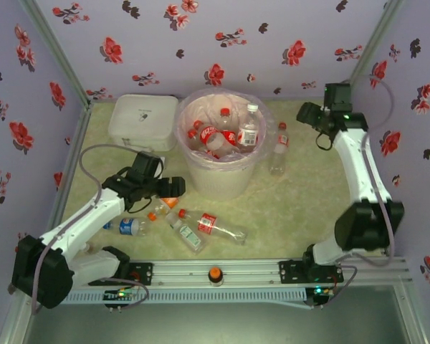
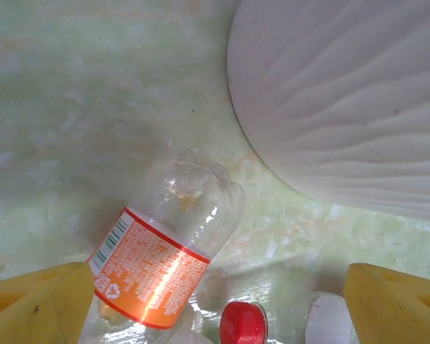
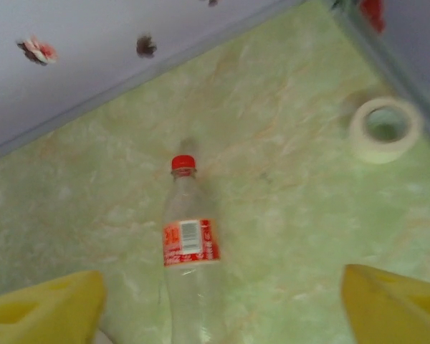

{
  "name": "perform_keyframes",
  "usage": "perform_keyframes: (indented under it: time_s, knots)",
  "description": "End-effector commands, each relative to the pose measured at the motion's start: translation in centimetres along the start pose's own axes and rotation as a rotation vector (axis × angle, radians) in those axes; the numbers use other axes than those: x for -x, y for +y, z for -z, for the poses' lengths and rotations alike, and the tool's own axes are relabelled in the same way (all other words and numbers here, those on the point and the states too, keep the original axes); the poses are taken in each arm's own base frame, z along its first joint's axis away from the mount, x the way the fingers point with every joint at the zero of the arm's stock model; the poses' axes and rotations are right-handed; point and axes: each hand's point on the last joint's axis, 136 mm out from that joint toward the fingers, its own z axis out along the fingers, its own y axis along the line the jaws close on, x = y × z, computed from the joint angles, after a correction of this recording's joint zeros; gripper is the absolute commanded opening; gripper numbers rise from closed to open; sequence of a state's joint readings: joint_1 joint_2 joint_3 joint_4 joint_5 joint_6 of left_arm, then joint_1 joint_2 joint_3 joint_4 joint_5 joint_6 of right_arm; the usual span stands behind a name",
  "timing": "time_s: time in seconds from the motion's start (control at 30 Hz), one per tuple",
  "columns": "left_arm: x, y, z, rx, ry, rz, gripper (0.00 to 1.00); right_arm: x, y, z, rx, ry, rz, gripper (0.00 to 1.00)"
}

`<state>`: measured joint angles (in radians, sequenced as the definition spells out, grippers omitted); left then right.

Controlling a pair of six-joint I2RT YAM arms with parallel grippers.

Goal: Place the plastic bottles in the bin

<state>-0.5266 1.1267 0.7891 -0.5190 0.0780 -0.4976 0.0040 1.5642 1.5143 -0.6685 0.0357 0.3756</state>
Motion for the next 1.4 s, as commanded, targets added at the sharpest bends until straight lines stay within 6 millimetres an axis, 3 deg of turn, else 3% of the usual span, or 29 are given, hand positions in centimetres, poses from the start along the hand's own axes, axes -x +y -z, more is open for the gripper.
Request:
perform_keyframes:
  time_s: [0.0, 0.1, 0.2, 0.37, 0.53, 0.73, 0.87, 1.03, 1.17, 1.23, 1.37]
  knots:
    - [-0.4, 1.2, 0.6, 0.038, -0.006, 0.018, 0.91, 0.6, 1.6, -5.2, 0.071, 0.036, -0.021, 0.98]
    - [-0.5, 1.6, 0.8, 0.045, -0.005, 0.029, 0.91, -1.2, 2.3, -10.1, 0.079, 0.145, 0.000, 1.00]
    - [-0.5, 1.8, 0.7, 0.049, -0.004, 0.038, 0.91, -3.3, 3.2, -13.5, 0.078, 0.236, 0.050, 1.00]
    - [-0.3, 1.7, 0.4, 0.052, 0.002, 0.045, 0.92, -6.3, 3.0, -16.6, 0.012, 0.363, 0.120, 0.99]
    - [-0.1, 1.6, 0.1, 0.051, 0.007, 0.045, 0.92, -9.4, 1.5, -17.5, -0.040, 0.472, 0.134, 0.95]
    - [-0.2, 1.7, -0.3, 0.056, 0.017, 0.050, 0.92, -11.3, -0.1, -17.6, -0.107, 0.550, 0.163, 0.93]
    - [-0.5, 1.8, -0.4, 0.053, 0.017, 0.053, 0.92, -11.7, -0.7, -17.4, -0.127, 0.550, 0.173, 0.82]
    - [-0.7, 2.0, -0.2, 0.058, 0.020, 0.050, 0.92, -10.6, -0.7, -16.5, -0.118, 0.515, 0.173, 0.68]
    - [-0.1, 1.9, -0.1, 0.060, 0.015, 0.041, 0.93, -8.6, -1.0, -14.4, -0.111, 0.464, 0.161, 0.55]
    - [0.3, 1.7, -0.2, 0.057, 0.010, 0.035, 0.93, -7.5, -1.0, -12.8, -0.097, 0.435, 0.155, 0.54]
    - [0.6, 1.6, -0.1, 0.057, 0.005, 0.031, 0.93, -4.0, 0.6, -7.5, -0.017, 0.305, 0.134, 0.48]
